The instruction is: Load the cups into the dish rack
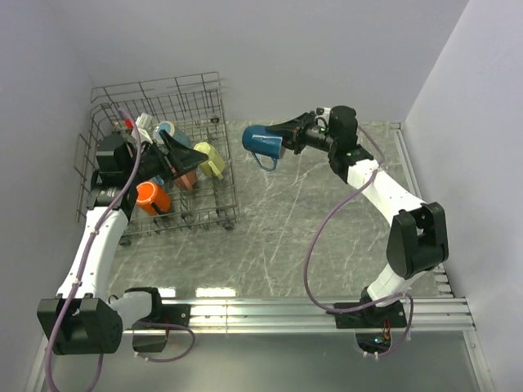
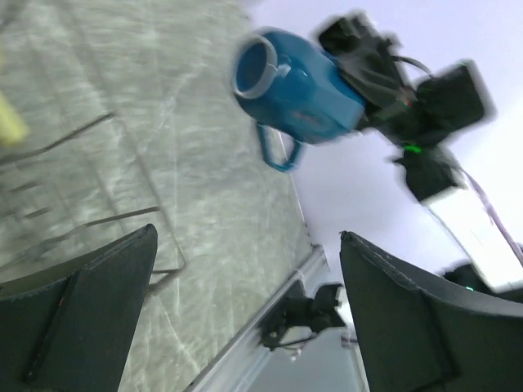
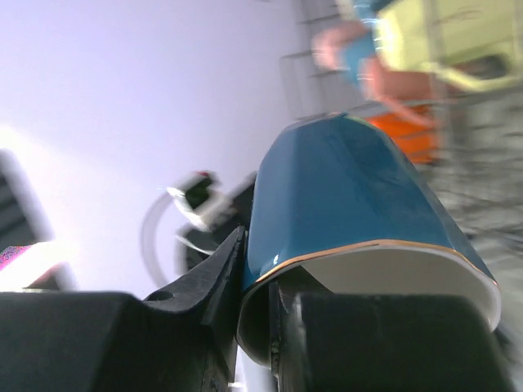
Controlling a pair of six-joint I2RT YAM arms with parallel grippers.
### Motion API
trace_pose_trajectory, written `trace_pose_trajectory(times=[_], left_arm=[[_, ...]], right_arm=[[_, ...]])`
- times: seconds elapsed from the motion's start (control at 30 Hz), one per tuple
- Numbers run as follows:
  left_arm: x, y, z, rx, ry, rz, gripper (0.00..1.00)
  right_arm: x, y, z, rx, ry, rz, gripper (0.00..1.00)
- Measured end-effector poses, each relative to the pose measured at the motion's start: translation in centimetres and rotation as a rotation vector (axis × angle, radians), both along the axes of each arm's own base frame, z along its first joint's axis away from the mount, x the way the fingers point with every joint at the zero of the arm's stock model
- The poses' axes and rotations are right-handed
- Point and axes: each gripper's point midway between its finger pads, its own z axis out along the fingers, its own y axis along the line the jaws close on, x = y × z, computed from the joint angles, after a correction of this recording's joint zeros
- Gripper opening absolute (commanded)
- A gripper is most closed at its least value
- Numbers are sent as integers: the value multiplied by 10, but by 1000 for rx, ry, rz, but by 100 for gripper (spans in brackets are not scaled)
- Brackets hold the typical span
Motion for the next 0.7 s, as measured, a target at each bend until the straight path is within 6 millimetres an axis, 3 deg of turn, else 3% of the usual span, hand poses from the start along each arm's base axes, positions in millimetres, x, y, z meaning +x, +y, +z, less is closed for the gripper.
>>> trace_pose_trajectory(times=[0.23, 0.43, 0.7], left_arm=[[-26, -26, 25, -84, -160, -139, 99], [-44, -45, 42, -108, -268, -197, 99], [-44, -55, 50, -100, -332, -162, 99]], right_arm=[[-2, 4, 39, 295, -61, -40, 0], [-32, 29, 66, 411, -137, 27, 0], [-76, 65, 77, 461, -145, 145, 0]])
